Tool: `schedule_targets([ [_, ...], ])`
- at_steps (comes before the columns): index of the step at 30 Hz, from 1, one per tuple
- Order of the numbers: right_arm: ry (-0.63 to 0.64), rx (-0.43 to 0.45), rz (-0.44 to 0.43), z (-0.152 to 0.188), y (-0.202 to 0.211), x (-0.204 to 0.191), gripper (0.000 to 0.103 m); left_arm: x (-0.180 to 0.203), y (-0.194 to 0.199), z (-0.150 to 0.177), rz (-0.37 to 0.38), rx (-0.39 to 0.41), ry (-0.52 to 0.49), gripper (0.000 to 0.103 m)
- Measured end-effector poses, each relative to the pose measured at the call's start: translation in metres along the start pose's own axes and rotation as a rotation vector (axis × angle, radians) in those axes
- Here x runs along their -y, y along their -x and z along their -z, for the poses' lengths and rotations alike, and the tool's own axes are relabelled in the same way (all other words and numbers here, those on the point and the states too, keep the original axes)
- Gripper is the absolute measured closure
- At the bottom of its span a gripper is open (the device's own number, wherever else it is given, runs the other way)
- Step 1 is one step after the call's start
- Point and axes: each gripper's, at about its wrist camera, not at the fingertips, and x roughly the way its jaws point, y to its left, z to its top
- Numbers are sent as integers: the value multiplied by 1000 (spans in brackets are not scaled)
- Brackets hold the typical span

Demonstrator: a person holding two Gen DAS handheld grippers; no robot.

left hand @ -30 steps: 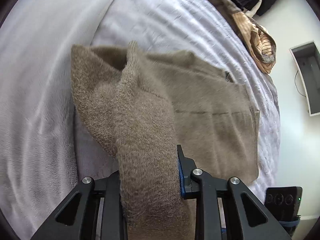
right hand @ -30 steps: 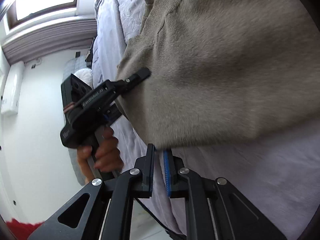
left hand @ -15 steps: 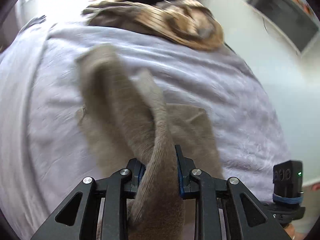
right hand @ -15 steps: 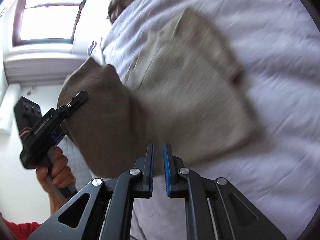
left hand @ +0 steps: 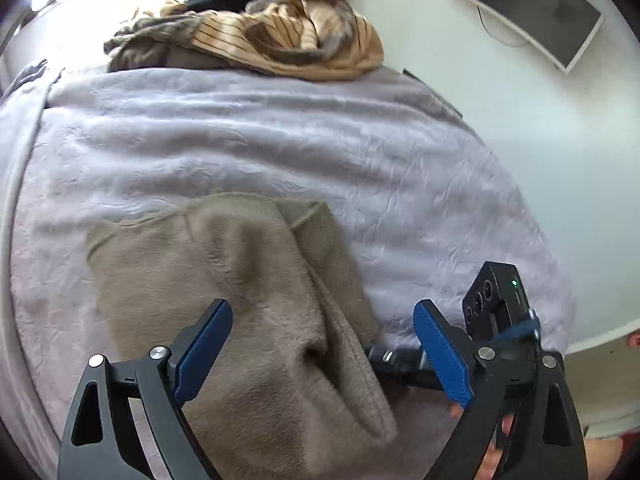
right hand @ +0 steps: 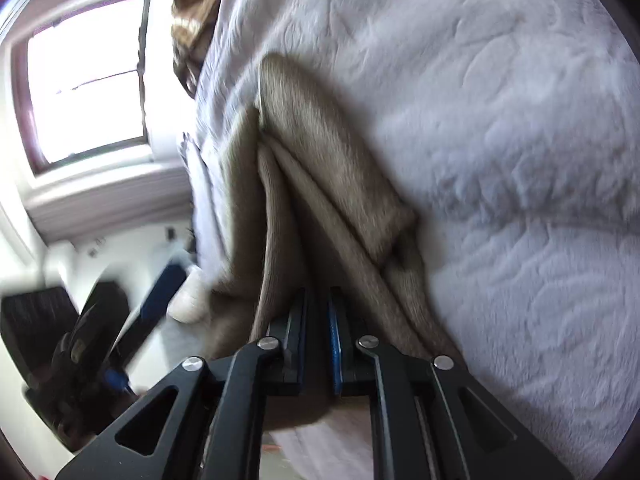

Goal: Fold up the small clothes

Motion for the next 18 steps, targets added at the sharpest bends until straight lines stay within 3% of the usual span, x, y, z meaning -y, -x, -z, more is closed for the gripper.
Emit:
schedule_targets([
  [1, -20, 9, -33, -1, 1, -1, 60, -10, 8, 2, -29, 13, 26, 10],
  [3, -62, 18, -120, -6, 1, 3, 42, -40, 17, 8, -105, 41, 104, 10],
  [4, -89, 17, -188, -11, 0, 5, 42, -54, 17, 11, -139, 41, 141, 10],
  [6, -109, 6, -242, -15, -3, 4, 42, -90, 10, 23, -227, 12, 232, 10],
  [8, -95, -25, -240, -25, -13, -3, 42, -123, 2, 37, -315, -15, 321, 10],
  [14, 173, -158, -15, -51, -57, -64, 45, -166, -18, 63, -406, -39, 401, 10],
  [15, 234, -167, 59, -54, -66, -76, 58, -168, -20, 63, -405, -39, 403, 10],
  [16, 313, -170, 160, -56, -76, -91, 90, -168, -20, 63, -406, -39, 402, 10],
  [18, 459, -147, 321, -51, -88, -117, 90, -162, -16, 59, -404, -28, 386, 10],
])
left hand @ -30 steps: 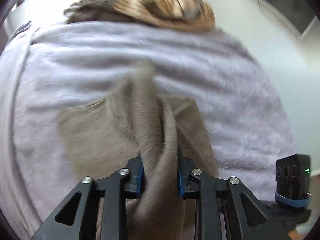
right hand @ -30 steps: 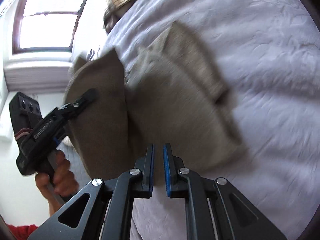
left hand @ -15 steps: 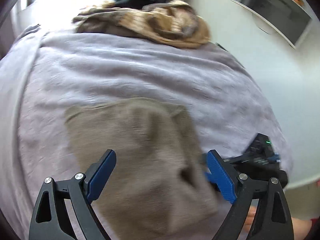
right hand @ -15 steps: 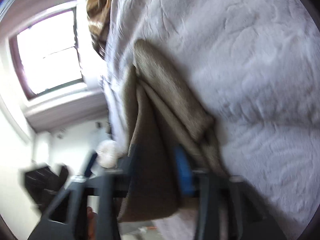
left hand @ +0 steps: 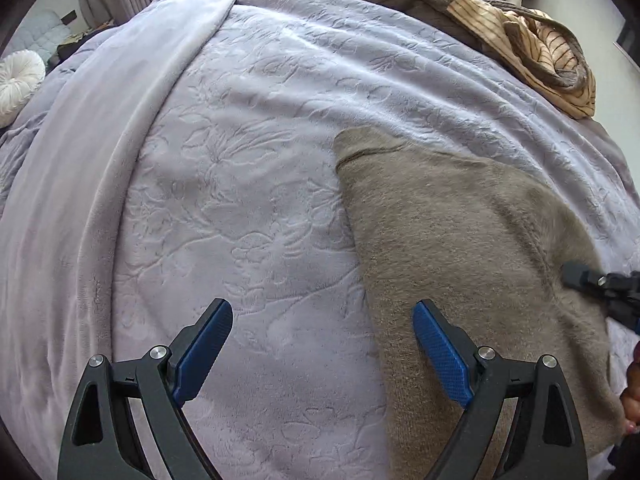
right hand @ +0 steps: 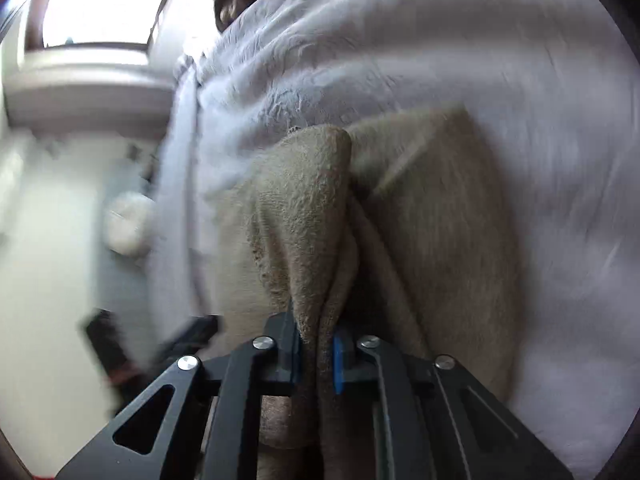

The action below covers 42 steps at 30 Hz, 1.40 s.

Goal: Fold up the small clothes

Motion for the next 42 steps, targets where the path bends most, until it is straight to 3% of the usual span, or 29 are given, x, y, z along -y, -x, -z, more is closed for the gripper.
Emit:
schedule_targets([
  [2, 150, 105, -17, -2, 19, -38, 90, 11, 8, -2, 23, 34, -32, 10],
  [4, 198, 182, -42, 4, 40, -51, 91, 25, 8, -2, 37, 49, -81, 10],
  [6, 171, 214, -13, 6, 47, -41, 91, 39, -2, -2, 39, 30, -119, 10],
  [9, 30, 184, 64, 3, 32, 1, 88, 50, -17, 0, 54, 5, -139, 10],
  [10, -2, 162, 109, 2, 23, 16, 77, 51, -17, 0, 50, -1, -135, 10],
  [12, -66, 163, 102, 3, 24, 33, 71, 48, -10, -1, 51, 2, -132, 10],
  [15, -92, 206, 142, 8, 45, 23, 66, 39, -2, 3, 46, -9, -131, 10],
  [17, -76, 205, 114, 23, 57, 21, 65, 31, 5, 8, 50, -19, -120, 10],
  [19, -78, 170, 28, 43, 72, 21, 63, 29, 10, 14, 47, -37, -116, 10],
  [23, -48, 87, -4, 67, 71, 14, 62, 31, 13, 28, 57, -67, -120, 10],
  [24, -17, 57, 29, 70, 65, 7, 67, 33, 14, 34, 48, -63, -128, 10],
  [25, 17, 48, 64, 71, 59, 0, 95, 34, 13, 40, 31, -56, -137, 10],
  [27, 95, 71, 195, 76, 56, -8, 94, 34, 8, 49, 6, -58, -145, 10],
  [29, 74, 75, 285, 83, 51, 7, 96, 29, 1, 58, -1, -89, -122, 10],
  [31, -59, 48, 289, 95, 45, 40, 96, 22, -3, 66, -8, -115, -101, 10],
  [33, -142, 70, 254, 104, 54, 54, 96, 19, -7, 73, -62, -149, -124, 10],
  [34, -143, 81, 293, 105, 60, 54, 95, 18, -12, 79, -90, -182, -148, 10],
  [35, -140, 96, 315, 105, 67, 54, 94, 16, -13, 82, -95, -192, -152, 10],
  [38, -132, 185, 264, 91, 89, 47, 84, 10, -5, 88, -63, -174, -107, 10],
  [40, -105, 205, 200, 66, 88, 39, 49, 6, 6, 87, -42, -146, -56, 10],
  [42, -85, 200, 137, 40, 75, 33, 48, 6, 15, 84, -21, -120, -28, 10],
])
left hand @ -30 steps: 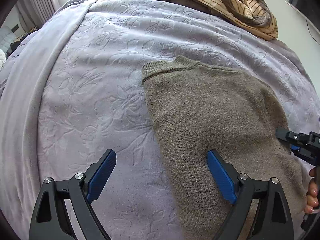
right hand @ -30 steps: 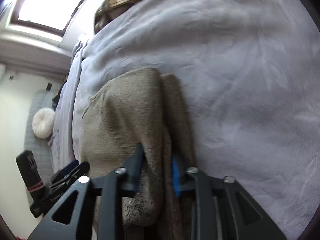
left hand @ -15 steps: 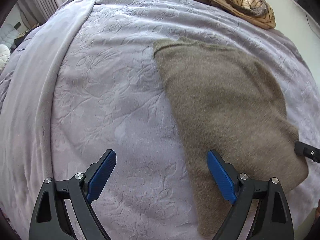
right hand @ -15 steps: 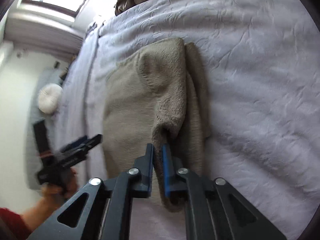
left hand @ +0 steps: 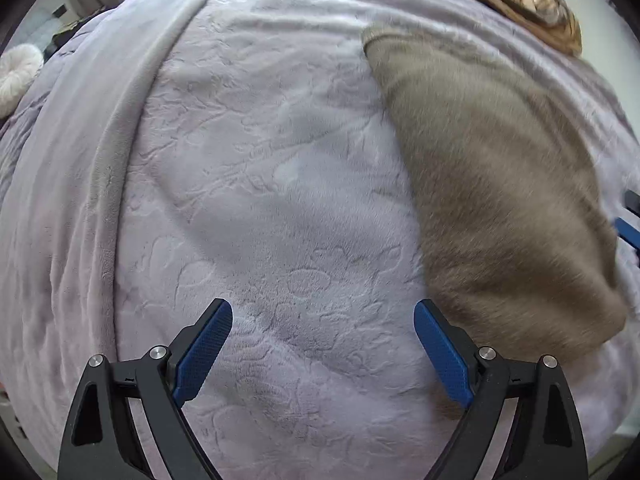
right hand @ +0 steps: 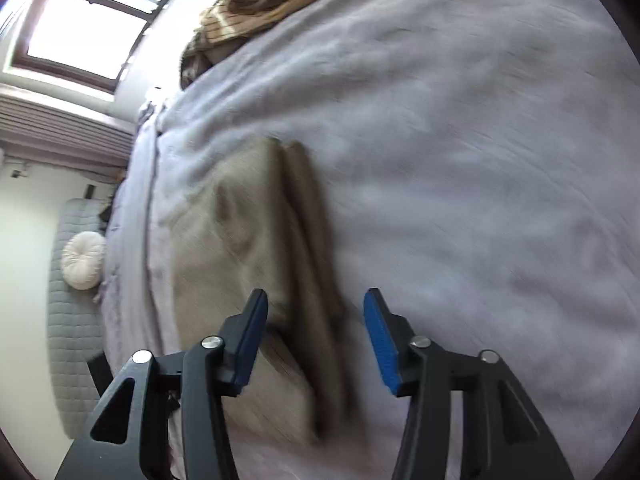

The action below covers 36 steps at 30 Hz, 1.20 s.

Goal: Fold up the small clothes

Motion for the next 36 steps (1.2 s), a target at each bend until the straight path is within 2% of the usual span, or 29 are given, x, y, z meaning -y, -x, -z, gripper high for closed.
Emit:
schedule_targets([
  [2, 21, -14, -8, -18, -22, -12, 48, 5, 9, -2, 24, 22, -3, 10],
  [3, 25, -36, -11, -30, -39, -18, 53, 9, 11, -2, 32, 30, -21, 10],
  [4, 28, -55, -21, -38, -48, -18, 81, 14, 13, -2, 33, 37, -44, 10],
  [5, 41, -78, -6, -42, -57, -20, 89, 19, 12, -2, 32, 41, -64, 10],
  [6, 76, -103, 44, -39, -59, -32, 89, 25, 10, -1, 28, 41, -87, 10],
  [7, 151, -94, 104, -37, -58, -43, 90, 29, 7, 0, 24, 38, -99, 10],
  [9, 263, -63, 171, -31, -54, -58, 90, 35, -5, 4, 19, 25, -115, 10],
  [10, 313, -56, 220, -26, -55, -57, 95, 38, -9, 9, 16, 11, -115, 10],
  [11, 336, -69, 270, -23, -59, -50, 96, 39, -13, 14, 24, -7, -109, 10],
  [12, 335, -87, 290, -21, -65, -40, 96, 38, -15, 15, 29, -17, -95, 10],
  [15, 272, -70, 247, -22, -56, -30, 95, 33, -5, 14, 30, -28, -77, 10],
  [17, 253, -55, 296, -21, -45, -29, 95, 28, 2, 13, 14, -35, -76, 10],
  [18, 235, -49, 369, -19, -35, -26, 93, 25, 6, 12, 20, -37, -70, 10],
  [20, 205, -36, 346, -13, -18, -24, 91, 22, 17, 8, 32, -20, -58, 10],
  [22, 197, -16, 245, 1, 5, -34, 91, 26, 27, 3, 40, 6, -59, 10],
  [26, 295, -38, 139, 32, 10, -69, 91, 48, 29, -4, 67, 10, -73, 10],
  [28, 364, -72, 153, 45, -6, -85, 92, 63, 16, -1, 49, -23, -112, 10],
  [30, 394, -93, 237, 51, -25, -80, 93, 69, -1, 6, 29, -45, -129, 10],
  [31, 399, -107, 301, 56, -36, -68, 98, 66, -6, 13, 46, -68, -110, 10],
  [32, 387, -118, 321, 59, -41, -57, 103, 63, -7, 17, 61, -82, -91, 10],
  [33, 342, -118, 294, 63, -43, -40, 103, 58, -5, 22, 74, -91, -70, 10],
  [36, 270, -100, 242, 69, -25, -23, 103, 50, 1, 32, 59, -98, -71, 10],
])
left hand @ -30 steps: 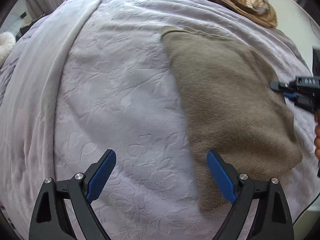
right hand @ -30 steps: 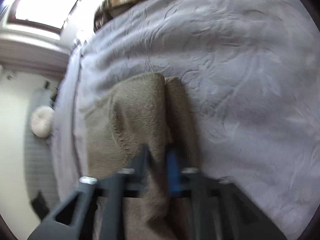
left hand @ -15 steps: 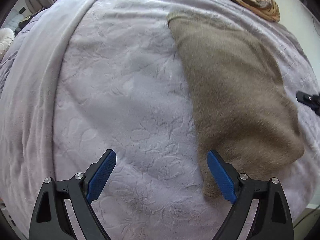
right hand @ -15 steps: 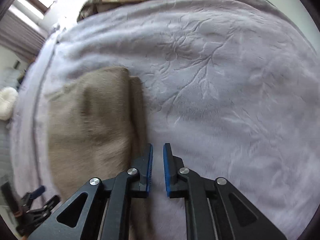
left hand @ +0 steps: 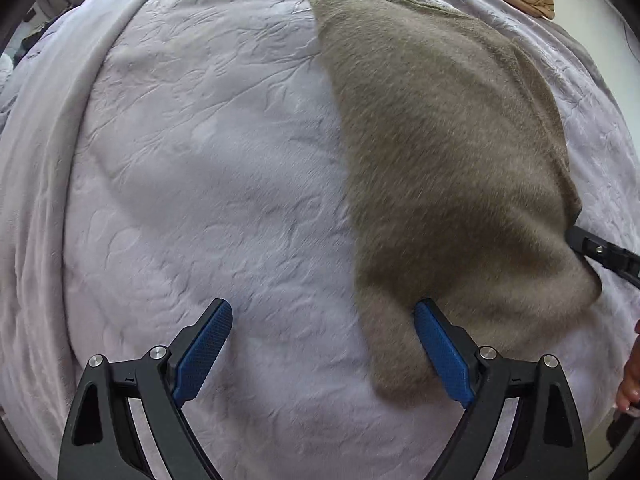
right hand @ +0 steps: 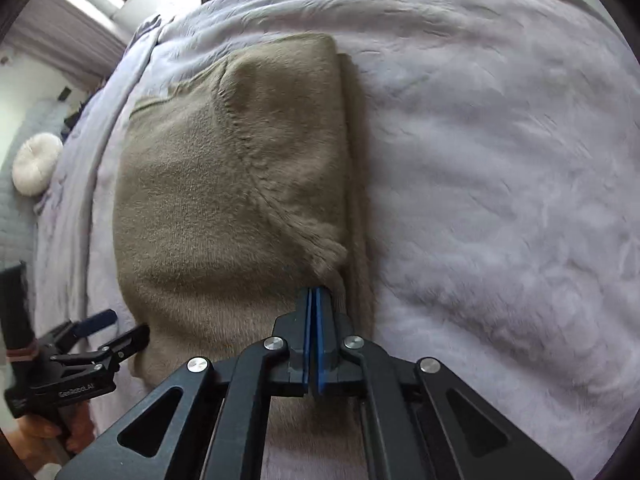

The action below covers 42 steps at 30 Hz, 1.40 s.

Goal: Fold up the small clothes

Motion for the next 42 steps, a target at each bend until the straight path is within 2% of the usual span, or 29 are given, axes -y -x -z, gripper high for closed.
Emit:
schedule_targets([
  [4, -23, -38, -16, 14, 9, 7, 103, -2, 12, 9, -23, -22, 26, 10],
  [7, -32, -63, -18, 16, 21, 9, 103, 4, 29, 15, -57, -16, 23, 10],
  [9, -43, -77, -18, 13, 26, 11, 99, 8, 42, 18, -59, -15, 24, 10],
  [15, -91, -121, -17, 15, 48, 10, 98, 29, 74, 30, -74, -7, 24, 10],
  [27, -87, -147, -11, 19, 84, 13, 93, 51, 118, 33, -115, 10, 64, 10],
  [30, -74, -145, -14, 17, 91, 11, 87, 51, 122, 32, -117, 16, 78, 10],
  [32, -58, -148, -14, 16, 93, 9, 76, 52, 125, 32, -123, 18, 83, 10],
  [33, -42, -149, -11, 15, 94, 7, 65, 54, 127, 32, -128, 20, 82, 10],
  [34, -15, -150, -4, 15, 95, 3, 60, 55, 130, 33, -132, 24, 81, 10],
  [42, 75, -167, -11, 11, 98, -11, 54, 57, 135, 34, -138, 24, 128, 10],
])
